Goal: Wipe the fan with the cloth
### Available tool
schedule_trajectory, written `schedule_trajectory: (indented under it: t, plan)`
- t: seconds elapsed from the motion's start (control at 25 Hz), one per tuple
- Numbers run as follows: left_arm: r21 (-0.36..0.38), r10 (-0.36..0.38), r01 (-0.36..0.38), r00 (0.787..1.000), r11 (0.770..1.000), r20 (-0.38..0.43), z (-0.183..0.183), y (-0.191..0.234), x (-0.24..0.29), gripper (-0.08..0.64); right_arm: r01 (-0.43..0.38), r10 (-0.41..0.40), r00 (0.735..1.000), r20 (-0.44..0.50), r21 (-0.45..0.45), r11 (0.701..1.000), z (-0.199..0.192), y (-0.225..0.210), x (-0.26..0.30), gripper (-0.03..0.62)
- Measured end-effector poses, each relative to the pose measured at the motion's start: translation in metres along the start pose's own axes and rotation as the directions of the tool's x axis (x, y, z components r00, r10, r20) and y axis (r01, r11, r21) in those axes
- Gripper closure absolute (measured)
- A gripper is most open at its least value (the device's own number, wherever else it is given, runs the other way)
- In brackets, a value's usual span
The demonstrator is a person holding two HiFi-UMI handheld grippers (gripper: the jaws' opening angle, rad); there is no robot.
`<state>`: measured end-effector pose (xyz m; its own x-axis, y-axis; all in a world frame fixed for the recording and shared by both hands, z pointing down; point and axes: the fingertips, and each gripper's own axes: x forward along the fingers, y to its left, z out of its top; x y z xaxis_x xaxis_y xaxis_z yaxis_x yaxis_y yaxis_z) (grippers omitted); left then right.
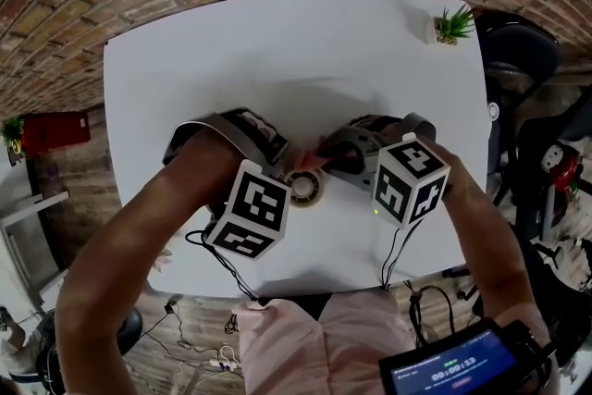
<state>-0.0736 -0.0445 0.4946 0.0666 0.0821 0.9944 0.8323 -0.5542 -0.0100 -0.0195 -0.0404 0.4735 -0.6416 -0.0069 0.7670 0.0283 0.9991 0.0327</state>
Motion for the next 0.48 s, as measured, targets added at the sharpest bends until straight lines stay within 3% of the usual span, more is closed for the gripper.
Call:
schedule_trajectory:
  t: [0.48]
  plan:
    - [-0.114, 0.002, 0.001, 1.000, 0.994, 0.024, -0.004, 0.003, -0.001, 0.362, -0.009, 0.008, 1.000, 0.011, 0.111, 0.994, -0.006, 0.037, -0.006, 0.560]
